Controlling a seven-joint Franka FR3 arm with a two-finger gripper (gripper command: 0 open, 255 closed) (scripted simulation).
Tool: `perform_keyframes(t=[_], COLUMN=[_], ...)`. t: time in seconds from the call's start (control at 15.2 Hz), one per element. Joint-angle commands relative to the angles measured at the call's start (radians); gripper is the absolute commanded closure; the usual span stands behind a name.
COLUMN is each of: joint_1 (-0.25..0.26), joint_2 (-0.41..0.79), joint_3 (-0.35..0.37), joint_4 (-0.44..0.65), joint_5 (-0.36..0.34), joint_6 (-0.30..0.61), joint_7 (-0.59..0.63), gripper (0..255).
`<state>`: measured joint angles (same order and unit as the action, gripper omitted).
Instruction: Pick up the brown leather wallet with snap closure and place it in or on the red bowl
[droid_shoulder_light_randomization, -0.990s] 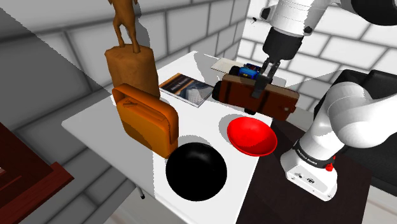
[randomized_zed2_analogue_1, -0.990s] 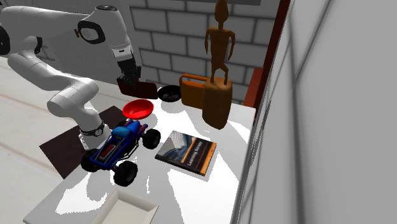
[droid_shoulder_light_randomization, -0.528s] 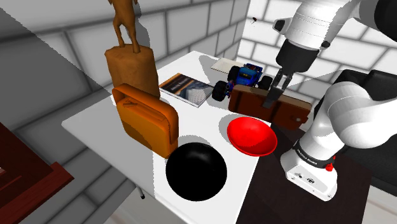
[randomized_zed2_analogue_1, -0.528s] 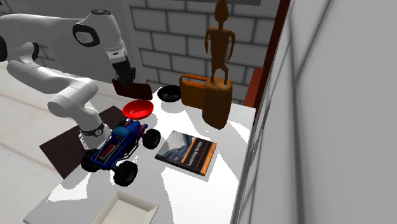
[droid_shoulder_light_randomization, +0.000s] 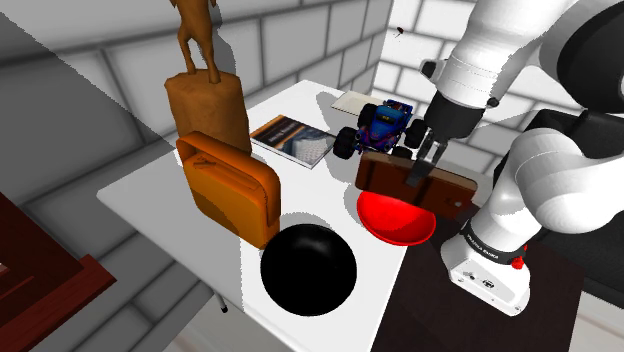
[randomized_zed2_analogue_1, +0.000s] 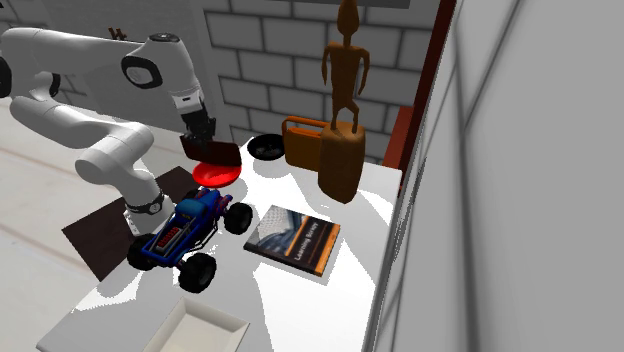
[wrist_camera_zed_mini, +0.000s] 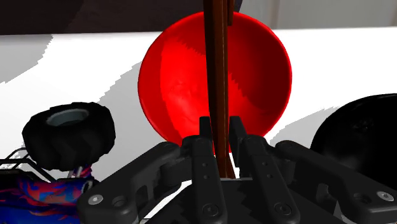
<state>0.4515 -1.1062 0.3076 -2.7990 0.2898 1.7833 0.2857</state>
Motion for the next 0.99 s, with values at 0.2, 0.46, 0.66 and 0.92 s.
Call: perform_keyframes(t=[0.2, 0.46, 0.66, 0.92], joint_1=[0.014, 0.014, 0.015, 0.016], joint_2=[0.001, 0.001, 0.002, -0.002], joint_3=[0.024, 0.024, 0.024, 0.024], joint_4=[-0.079, -0.079, -0.079, -0.08], joint_5=[0.026, 0.026, 0.026, 0.026], joint_6=[0.08, 0.08, 0.08, 0.077], joint_7=[-0.002, -0.002, -0.002, -0.002], gripper=[255, 255, 255, 0])
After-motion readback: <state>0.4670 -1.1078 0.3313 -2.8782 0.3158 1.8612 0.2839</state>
